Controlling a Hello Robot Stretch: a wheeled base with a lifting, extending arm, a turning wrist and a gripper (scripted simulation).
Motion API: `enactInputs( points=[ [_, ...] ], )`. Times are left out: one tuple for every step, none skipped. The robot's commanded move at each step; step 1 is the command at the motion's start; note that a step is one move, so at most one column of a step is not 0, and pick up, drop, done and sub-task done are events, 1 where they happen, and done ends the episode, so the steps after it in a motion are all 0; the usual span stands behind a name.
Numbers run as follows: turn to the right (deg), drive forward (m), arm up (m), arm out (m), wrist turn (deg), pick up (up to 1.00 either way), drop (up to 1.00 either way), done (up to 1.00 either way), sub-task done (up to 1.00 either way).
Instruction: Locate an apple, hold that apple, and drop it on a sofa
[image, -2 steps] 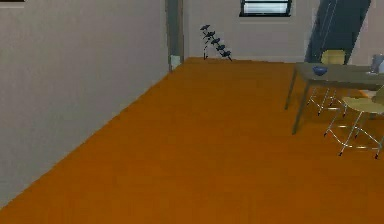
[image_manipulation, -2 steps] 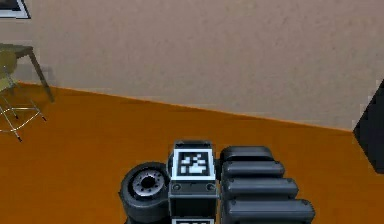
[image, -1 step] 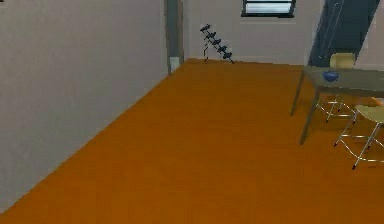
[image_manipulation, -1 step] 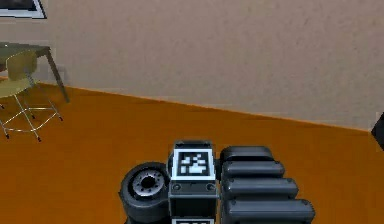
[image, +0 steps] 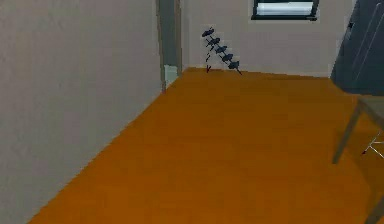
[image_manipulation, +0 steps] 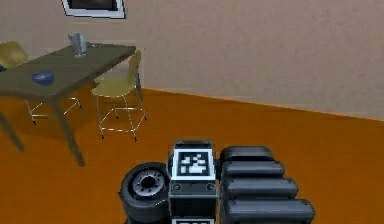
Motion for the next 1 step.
enactInputs(
  points=[
    [0.0, 1.00, 0.00, 0.00, 0.0, 0.00, 0.00, 0.00, 0.00]
  ],
)
